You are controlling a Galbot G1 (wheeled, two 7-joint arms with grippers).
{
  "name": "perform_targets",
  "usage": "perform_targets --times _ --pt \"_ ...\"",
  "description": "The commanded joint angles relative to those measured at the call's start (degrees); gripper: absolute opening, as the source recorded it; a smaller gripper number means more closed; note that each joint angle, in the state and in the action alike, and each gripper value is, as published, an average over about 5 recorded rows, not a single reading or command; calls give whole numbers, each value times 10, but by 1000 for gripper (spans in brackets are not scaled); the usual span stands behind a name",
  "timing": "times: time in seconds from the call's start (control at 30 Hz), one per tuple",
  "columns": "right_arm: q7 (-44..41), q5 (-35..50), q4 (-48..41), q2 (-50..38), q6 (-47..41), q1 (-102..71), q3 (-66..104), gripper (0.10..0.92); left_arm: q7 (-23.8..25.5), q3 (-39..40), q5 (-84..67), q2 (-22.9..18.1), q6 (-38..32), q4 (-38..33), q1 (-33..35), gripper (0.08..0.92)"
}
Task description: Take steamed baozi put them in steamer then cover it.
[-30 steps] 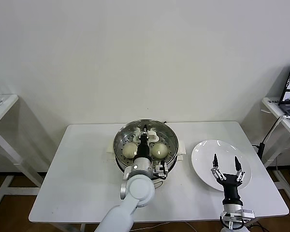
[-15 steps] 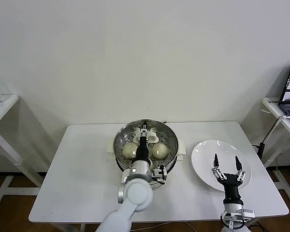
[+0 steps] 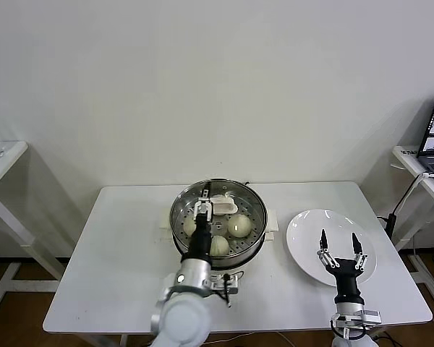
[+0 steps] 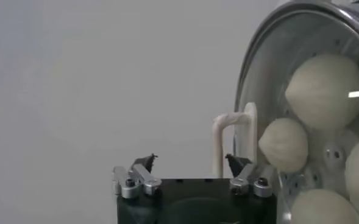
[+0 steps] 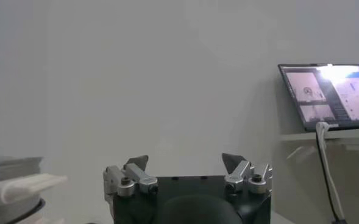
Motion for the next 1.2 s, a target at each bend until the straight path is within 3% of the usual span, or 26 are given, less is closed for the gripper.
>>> perform_targets --times 0.03,0.2,0.3,0.47,1.2 --pt "0 2 -3 -4 -8 5 0 823 -149 -146 -229 55 -85 -170 186 822" --pt "-1 8 35 -6 -65 -2 2 823 -227 -272 -516 35 -188 -166 238 823" --pt "-9 13 69 -7 -93 -11 5 823 -226 -353 -642 10 -253 -133 244 823" --pt "-12 19 112 -7 -114 -21 9 823 -187 -441 -757 -20 -297 -82 249 823" --pt "-9 21 173 -2 -144 -53 13 823 -159 -428 -806 -31 -329 -63 276 823"
